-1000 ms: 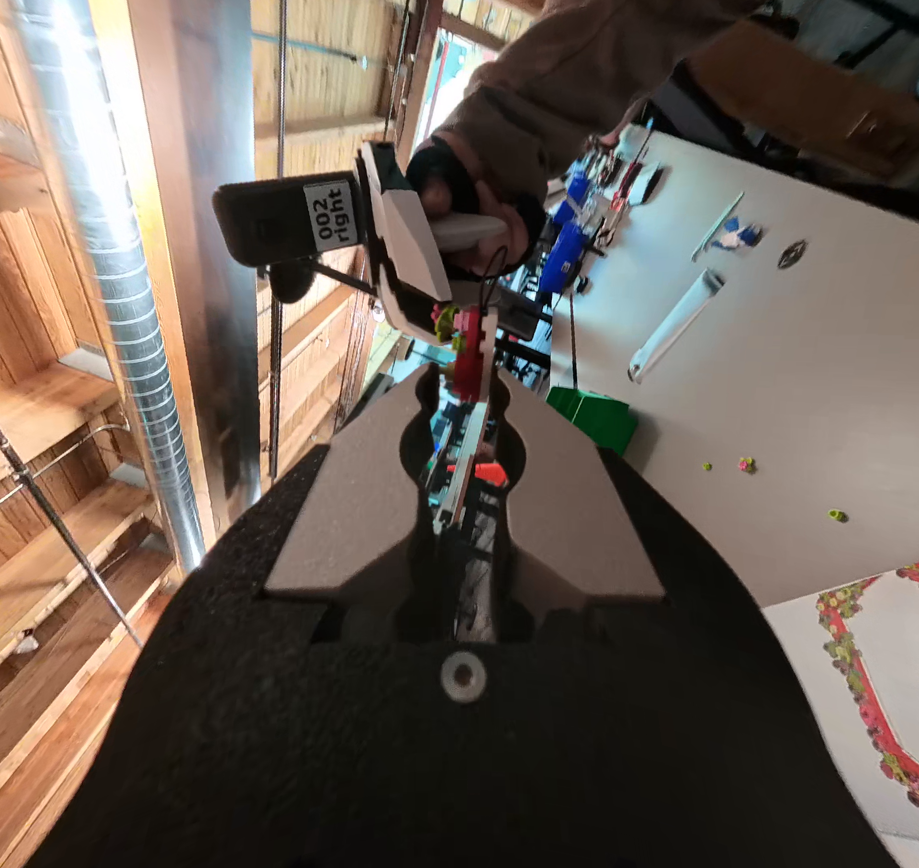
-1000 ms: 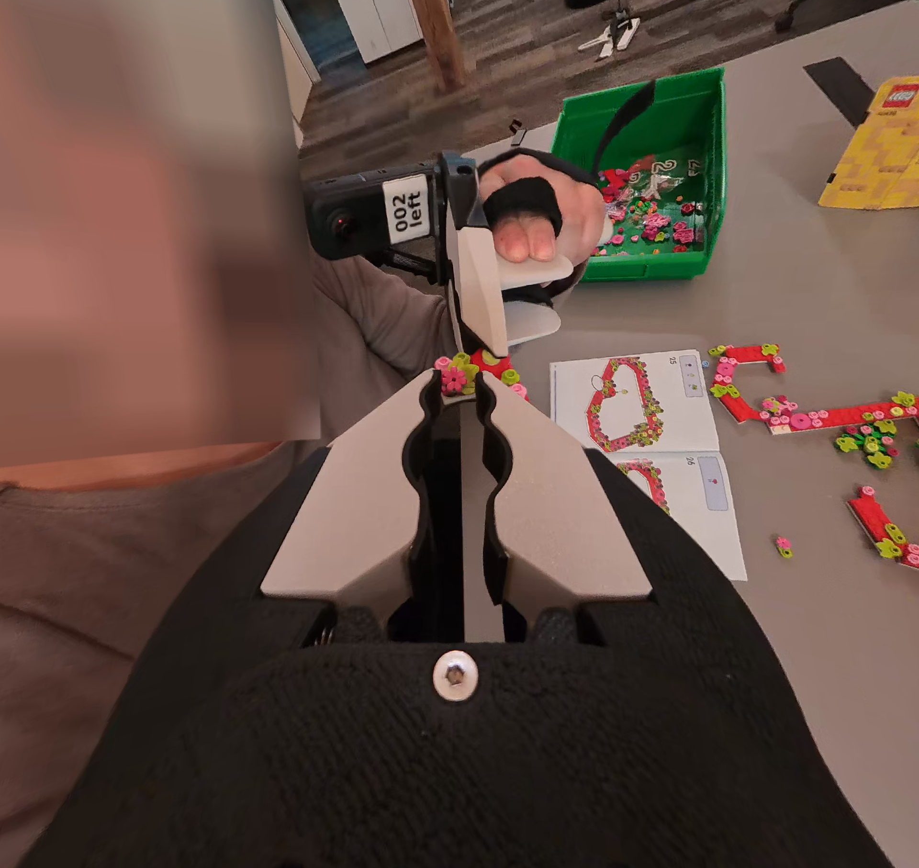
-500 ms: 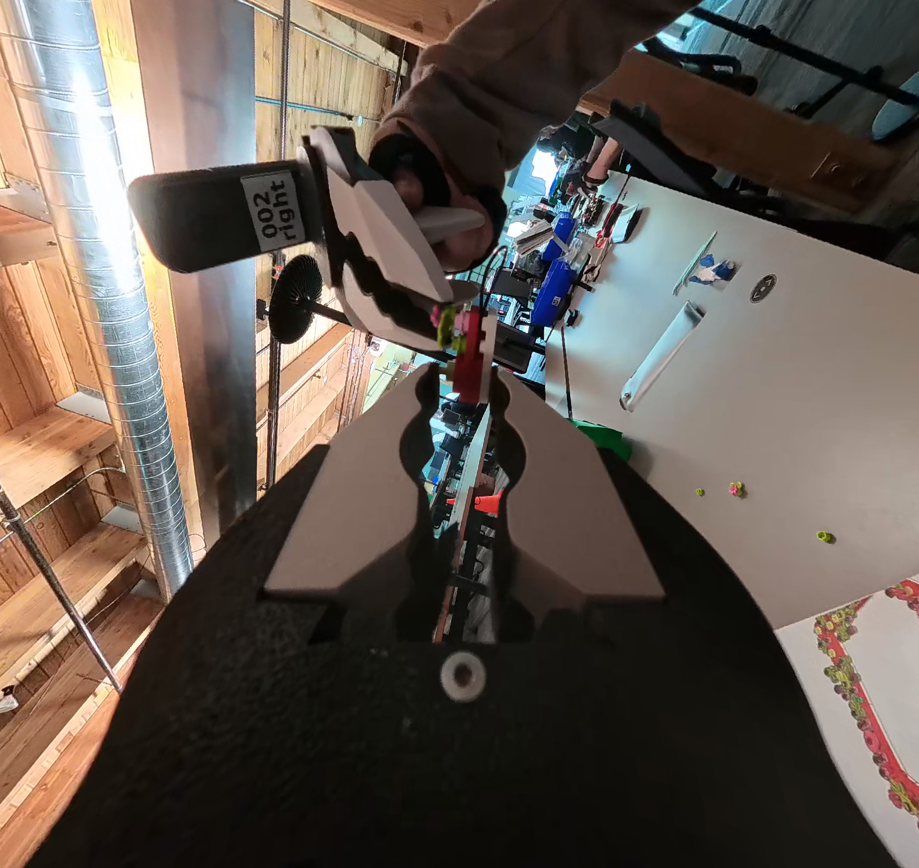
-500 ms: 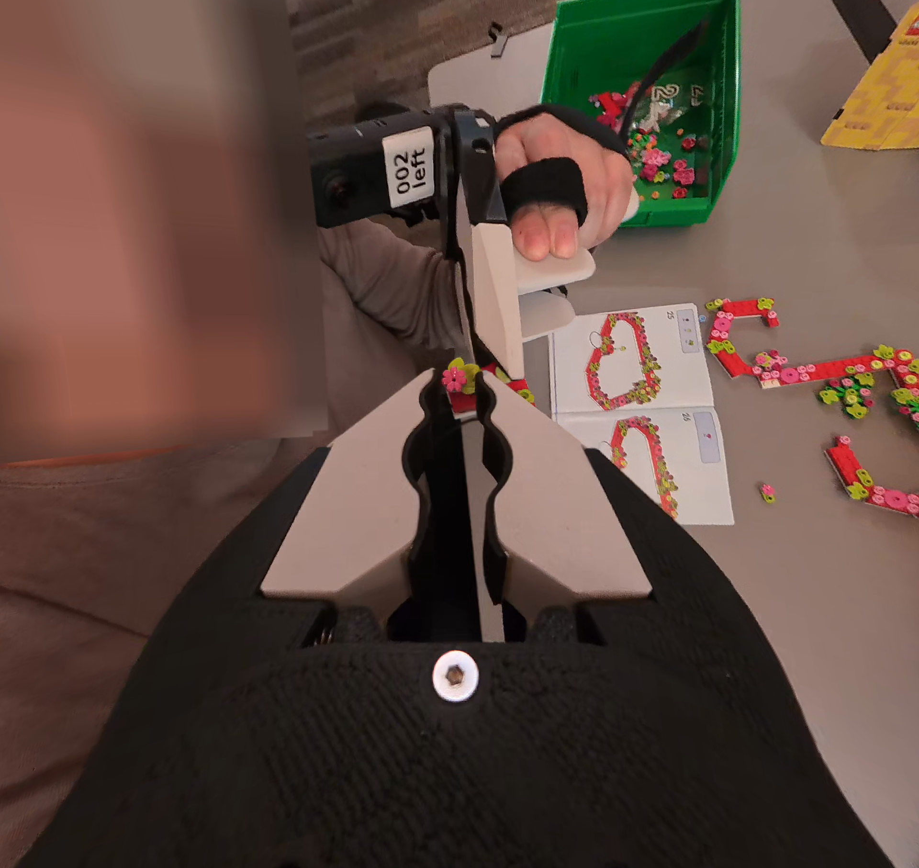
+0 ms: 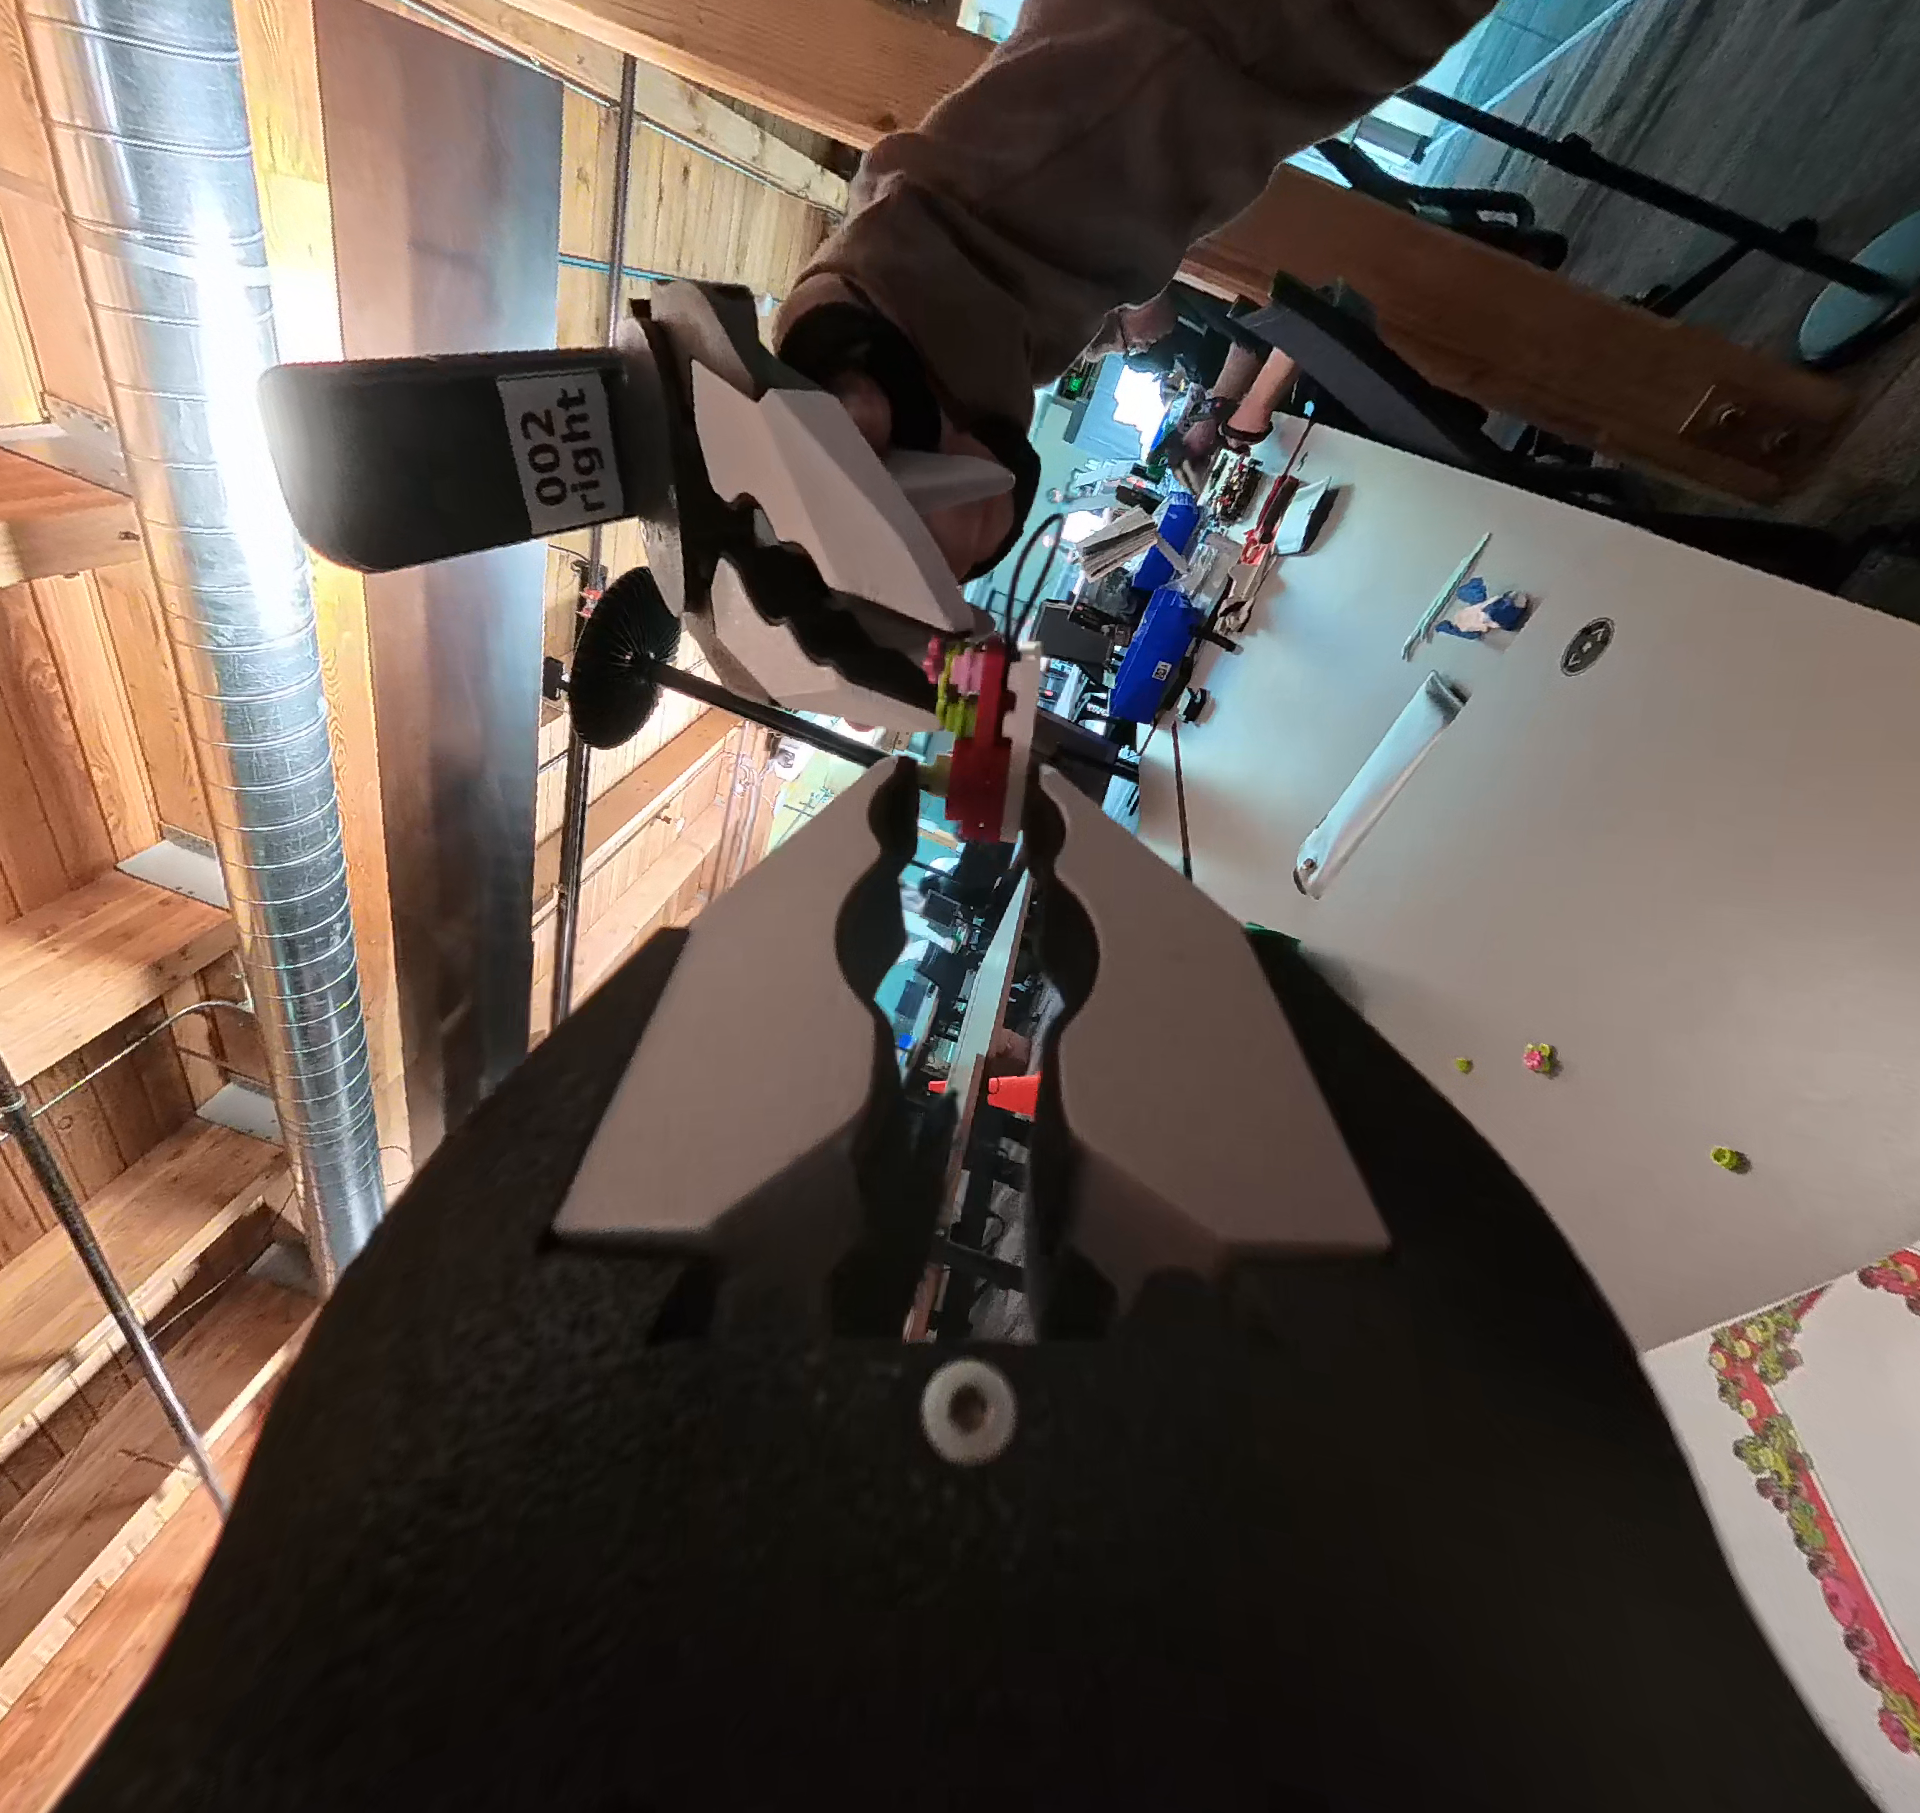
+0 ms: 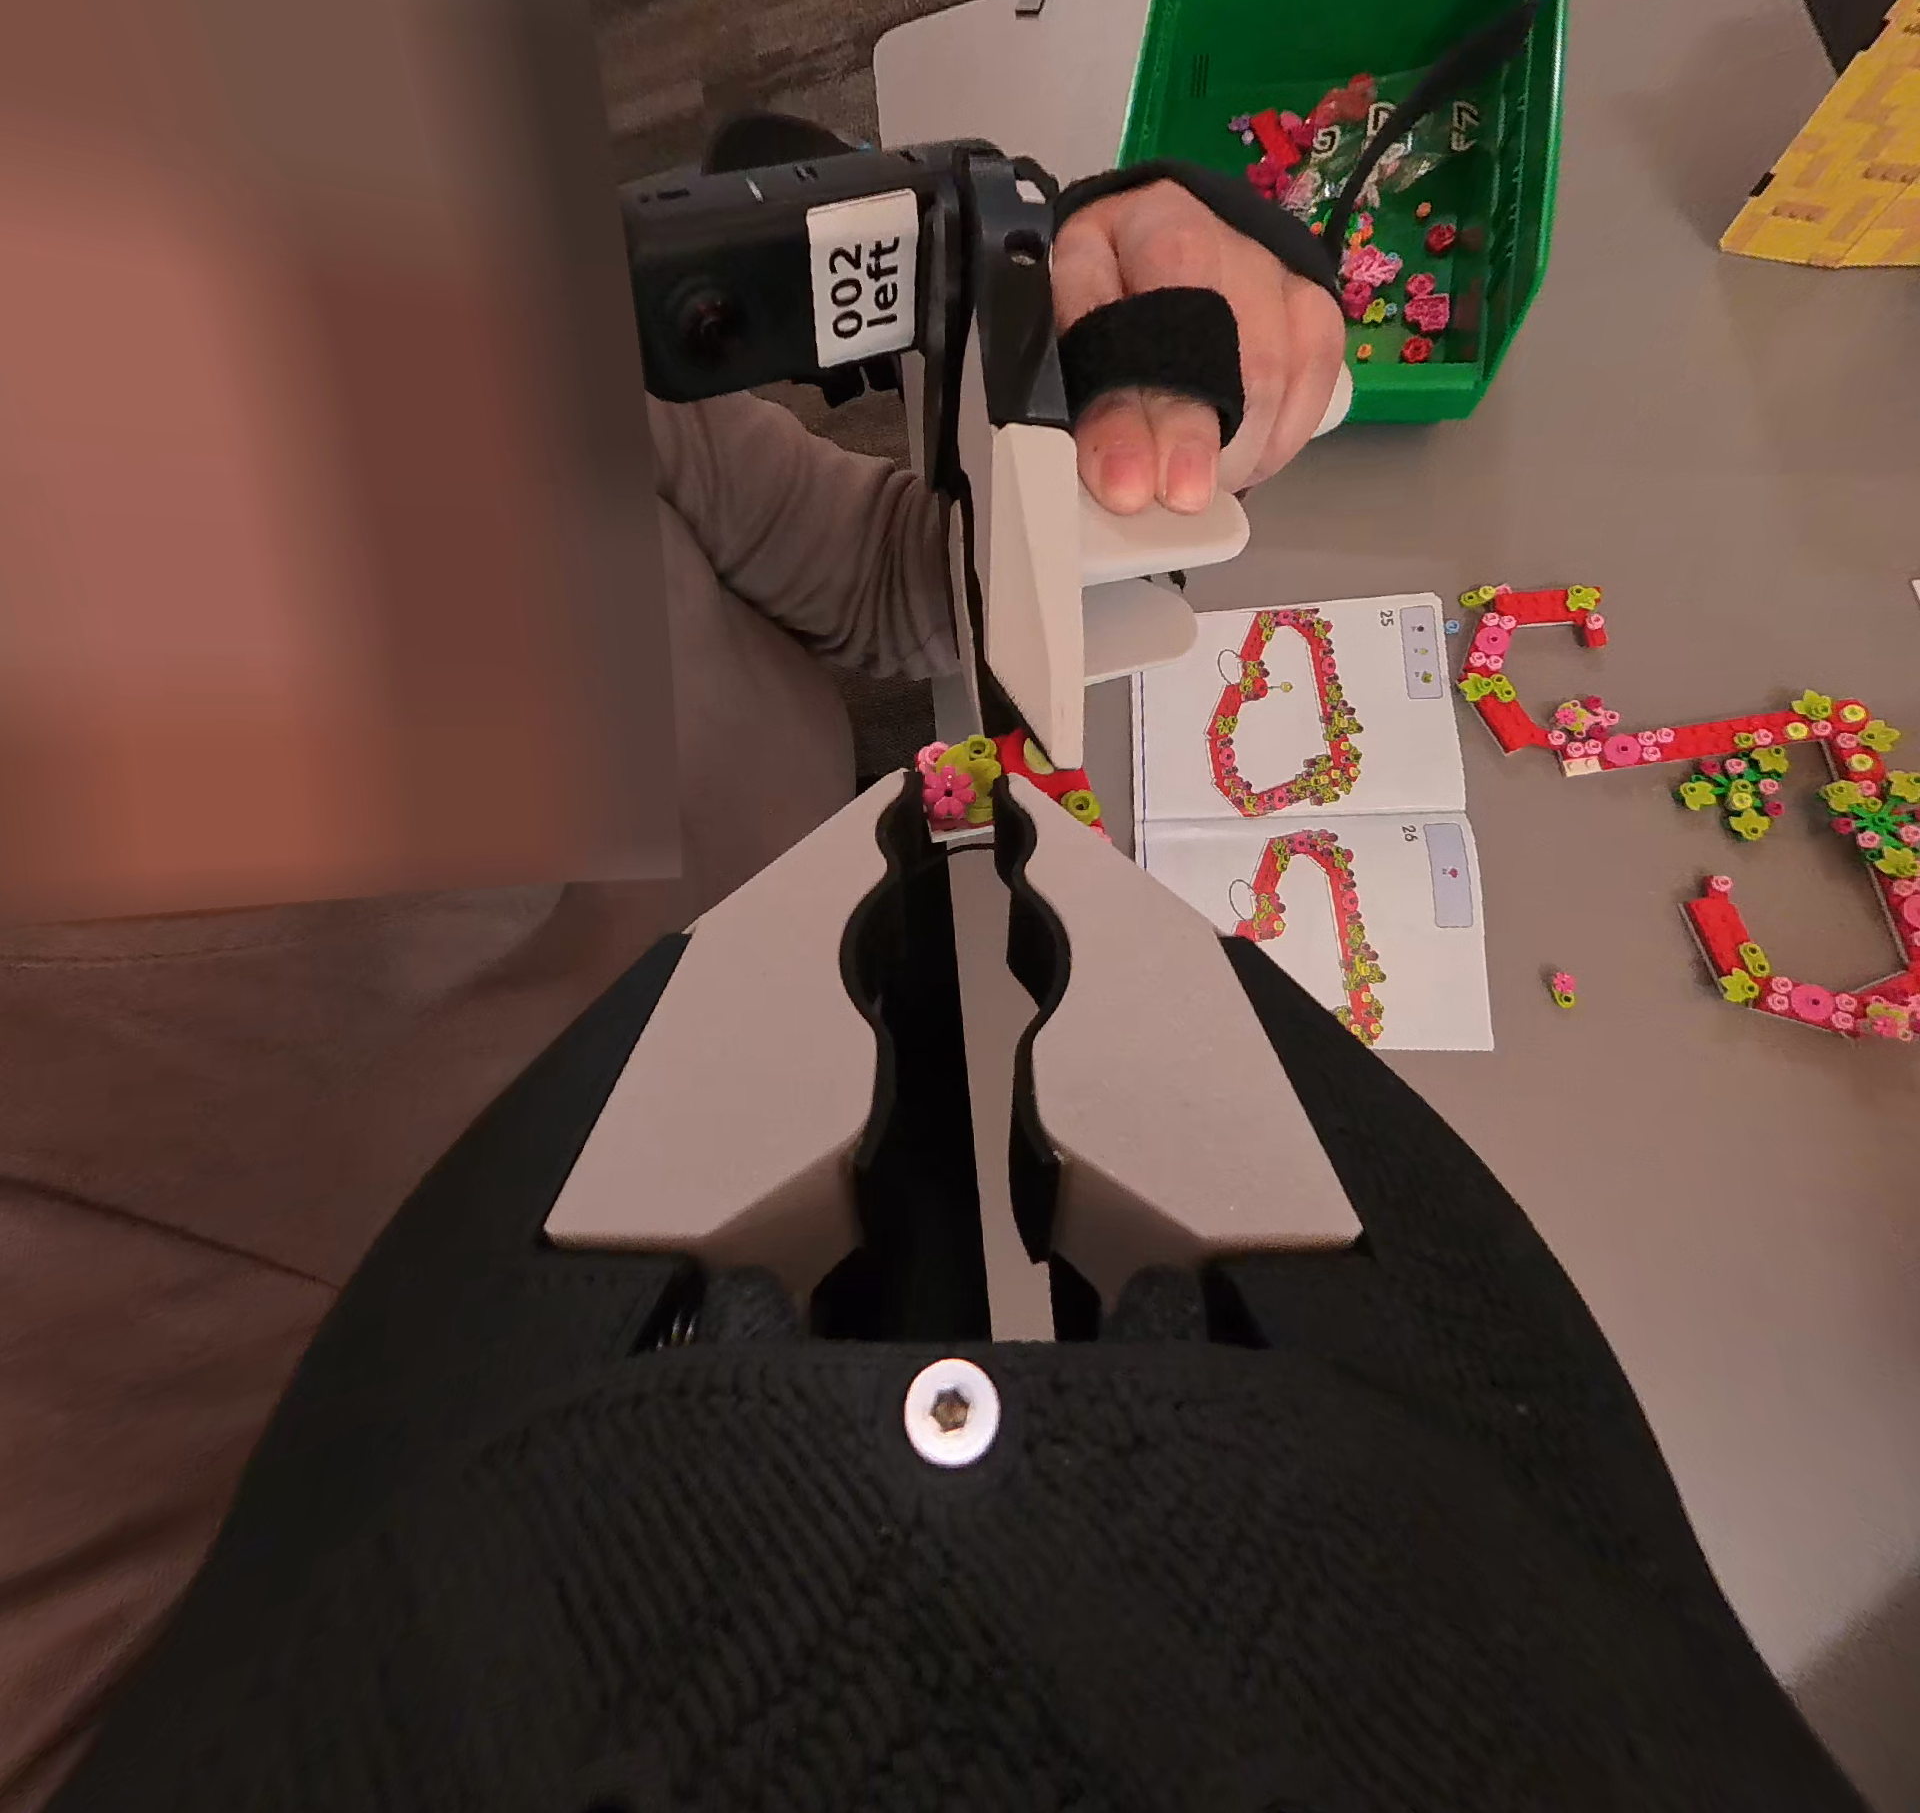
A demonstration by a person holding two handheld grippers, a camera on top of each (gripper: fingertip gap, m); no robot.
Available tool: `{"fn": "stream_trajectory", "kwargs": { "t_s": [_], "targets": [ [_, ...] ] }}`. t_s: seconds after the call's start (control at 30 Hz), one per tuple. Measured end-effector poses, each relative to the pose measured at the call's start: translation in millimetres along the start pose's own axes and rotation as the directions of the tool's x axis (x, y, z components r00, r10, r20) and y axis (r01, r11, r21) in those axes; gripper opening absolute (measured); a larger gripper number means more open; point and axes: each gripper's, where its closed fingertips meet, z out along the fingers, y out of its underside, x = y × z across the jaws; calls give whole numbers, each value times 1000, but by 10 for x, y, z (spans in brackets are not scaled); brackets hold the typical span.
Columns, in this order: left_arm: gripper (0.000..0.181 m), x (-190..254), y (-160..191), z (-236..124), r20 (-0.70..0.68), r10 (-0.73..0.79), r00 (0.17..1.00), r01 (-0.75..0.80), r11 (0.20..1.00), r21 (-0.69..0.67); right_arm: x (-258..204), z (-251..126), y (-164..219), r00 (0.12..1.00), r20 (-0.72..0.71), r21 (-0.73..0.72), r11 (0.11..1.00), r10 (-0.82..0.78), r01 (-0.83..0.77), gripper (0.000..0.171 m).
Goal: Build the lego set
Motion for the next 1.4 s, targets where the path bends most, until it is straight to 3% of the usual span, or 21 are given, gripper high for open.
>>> {"fn": "stream_trajectory", "kwargs": {
  "t_s": [0.53,1.4],
  "targets": [
    [17,49,19,37,-12,41,999,-41,999,-28,32,25,91,989,-77,-169,979,-125,111,10],
    [17,56,41,75,1,64,998,-64,997,-46,15,9,11,977,-117,-113,979,-180,167,21]
  ]
}}
